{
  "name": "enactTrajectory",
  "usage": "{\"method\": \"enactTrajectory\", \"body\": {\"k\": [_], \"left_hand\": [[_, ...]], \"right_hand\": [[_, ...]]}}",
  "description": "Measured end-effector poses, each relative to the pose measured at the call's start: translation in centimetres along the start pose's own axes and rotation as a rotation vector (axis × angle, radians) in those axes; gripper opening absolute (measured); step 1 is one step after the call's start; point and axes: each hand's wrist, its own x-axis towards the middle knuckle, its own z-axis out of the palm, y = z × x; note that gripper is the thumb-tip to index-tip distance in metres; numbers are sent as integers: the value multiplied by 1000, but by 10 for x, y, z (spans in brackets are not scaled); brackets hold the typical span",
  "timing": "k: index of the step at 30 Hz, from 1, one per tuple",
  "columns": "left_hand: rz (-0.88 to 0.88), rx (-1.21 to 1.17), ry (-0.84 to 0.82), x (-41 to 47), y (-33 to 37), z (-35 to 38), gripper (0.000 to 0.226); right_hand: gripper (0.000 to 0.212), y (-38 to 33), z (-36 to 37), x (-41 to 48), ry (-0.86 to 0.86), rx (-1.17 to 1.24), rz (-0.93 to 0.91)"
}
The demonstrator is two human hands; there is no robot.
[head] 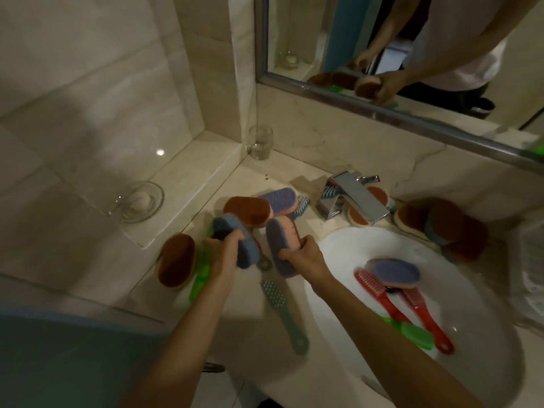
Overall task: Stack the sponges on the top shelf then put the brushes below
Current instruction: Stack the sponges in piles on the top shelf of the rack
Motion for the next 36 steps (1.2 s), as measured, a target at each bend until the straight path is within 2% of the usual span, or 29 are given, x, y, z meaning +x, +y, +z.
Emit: {"method": "enactTrajectory", "body": {"k": [2,6,12,19,21,22,25,28,32,34,36], "left_hand": [[-12,-231,-196,-16,15,0,22],[24,-481,-575,-65,55,22,34],[104,-429,-865,-150,94,101,25],[264,-326,-1009,-257,121,194,20],[302,-315,-1054,-286,125,219,25],[323,-302,-1045,-302,127,231,27],[381,-191,-966,-345,136,265,15],[393,-115,-1014,-389,144,302,21],[435,-47,-1035,-431,156,347,23],[454,0,-1054,-443,163,369,33],[446,65,-1089,-450,166,388,44]], "right_hand": [[44,-12,-19,-10,-2,45,-50],[50,-36,-66,-33,117,70,-218],[49,-54,-159,-91,460,-121,-456],[44,-42,-287,-169,686,-74,-547],[46,-37,-320,-188,749,-52,-555],[46,-34,-337,-199,781,-40,-565],[45,-24,-386,-226,870,21,-605],[48,-10,-433,-245,982,74,-621],[45,13,-491,-246,1089,97,-564],[44,26,-521,-237,1178,56,-474],[51,38,-548,-224,1221,-9,-344]]}}
